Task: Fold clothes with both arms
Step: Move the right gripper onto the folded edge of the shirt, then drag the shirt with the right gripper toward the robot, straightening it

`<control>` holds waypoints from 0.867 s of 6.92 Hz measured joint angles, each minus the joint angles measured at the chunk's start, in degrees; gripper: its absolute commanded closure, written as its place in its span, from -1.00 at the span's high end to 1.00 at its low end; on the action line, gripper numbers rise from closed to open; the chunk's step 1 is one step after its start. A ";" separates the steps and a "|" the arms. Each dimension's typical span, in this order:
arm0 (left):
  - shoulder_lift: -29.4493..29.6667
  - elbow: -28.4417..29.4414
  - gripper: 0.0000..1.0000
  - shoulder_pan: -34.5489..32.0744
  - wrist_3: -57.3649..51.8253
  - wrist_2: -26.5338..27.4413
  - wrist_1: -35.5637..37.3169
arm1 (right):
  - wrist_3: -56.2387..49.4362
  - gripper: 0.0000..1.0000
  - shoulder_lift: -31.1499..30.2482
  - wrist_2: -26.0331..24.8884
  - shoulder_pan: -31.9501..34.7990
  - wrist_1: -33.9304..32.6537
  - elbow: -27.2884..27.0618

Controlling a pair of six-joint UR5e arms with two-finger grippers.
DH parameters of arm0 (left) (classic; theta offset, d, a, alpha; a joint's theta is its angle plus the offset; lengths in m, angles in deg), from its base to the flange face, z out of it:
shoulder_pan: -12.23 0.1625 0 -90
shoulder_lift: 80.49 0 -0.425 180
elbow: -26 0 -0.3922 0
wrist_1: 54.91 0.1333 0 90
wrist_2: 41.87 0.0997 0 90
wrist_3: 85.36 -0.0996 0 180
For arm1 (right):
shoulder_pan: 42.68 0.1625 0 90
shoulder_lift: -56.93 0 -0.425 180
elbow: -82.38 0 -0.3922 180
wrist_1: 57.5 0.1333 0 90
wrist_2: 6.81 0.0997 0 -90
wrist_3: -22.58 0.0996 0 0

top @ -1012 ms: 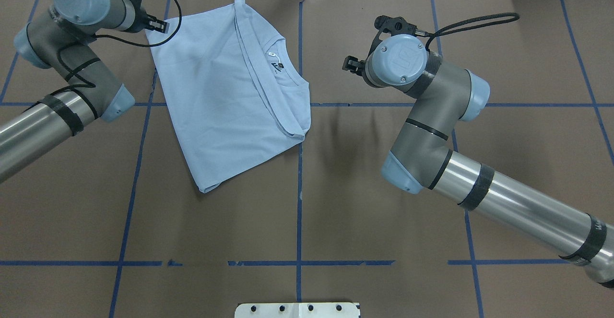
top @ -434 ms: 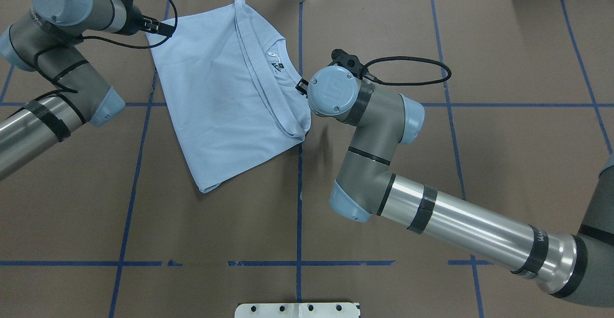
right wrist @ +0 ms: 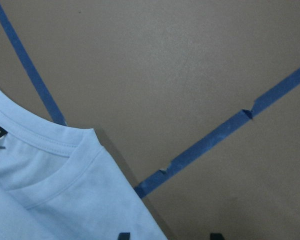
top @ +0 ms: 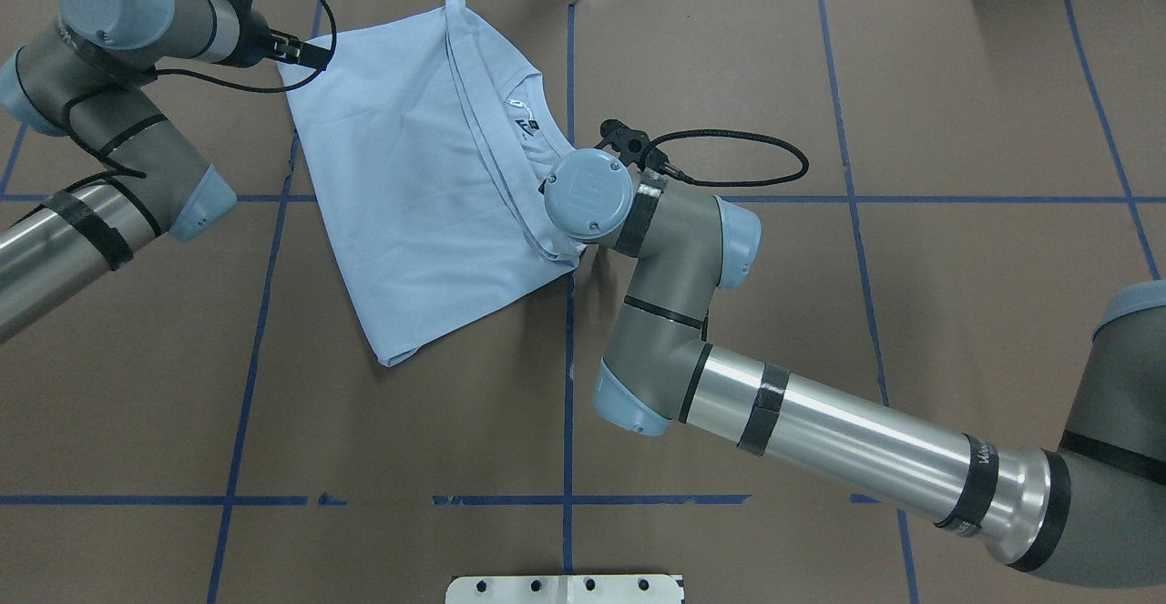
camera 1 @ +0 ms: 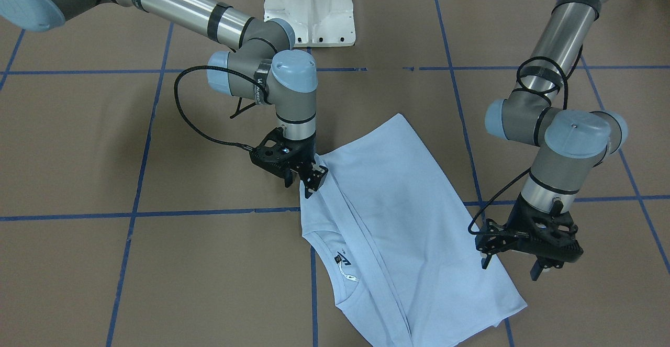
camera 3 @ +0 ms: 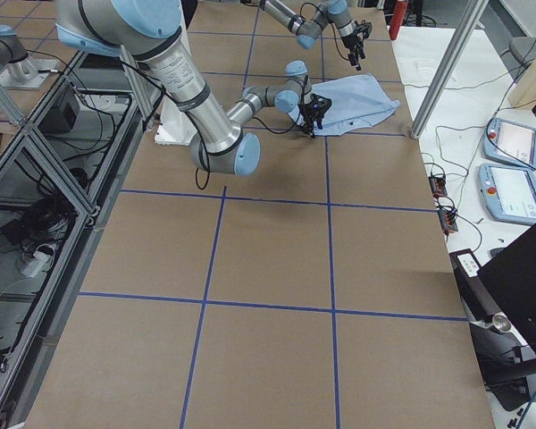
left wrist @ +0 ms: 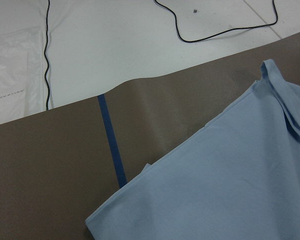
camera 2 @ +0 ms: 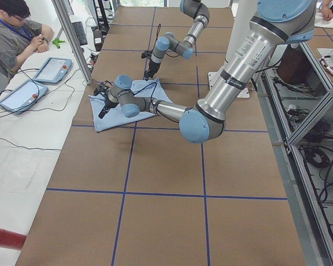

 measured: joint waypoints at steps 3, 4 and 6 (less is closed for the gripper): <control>-0.06 -0.02 1.00 0.06 0.01 0.00 0.00 | 0.05 -0.80 0.72 -0.65 -1.33 -0.86 0.22; -0.16 -0.02 1.00 0.06 0.01 0.00 0.00 | 0.15 -1.00 0.89 -0.79 -1.51 -0.86 0.22; -0.37 -0.02 1.00 0.12 0.05 0.00 -0.02 | 0.66 -1.00 1.31 -1.56 -1.58 -0.80 0.03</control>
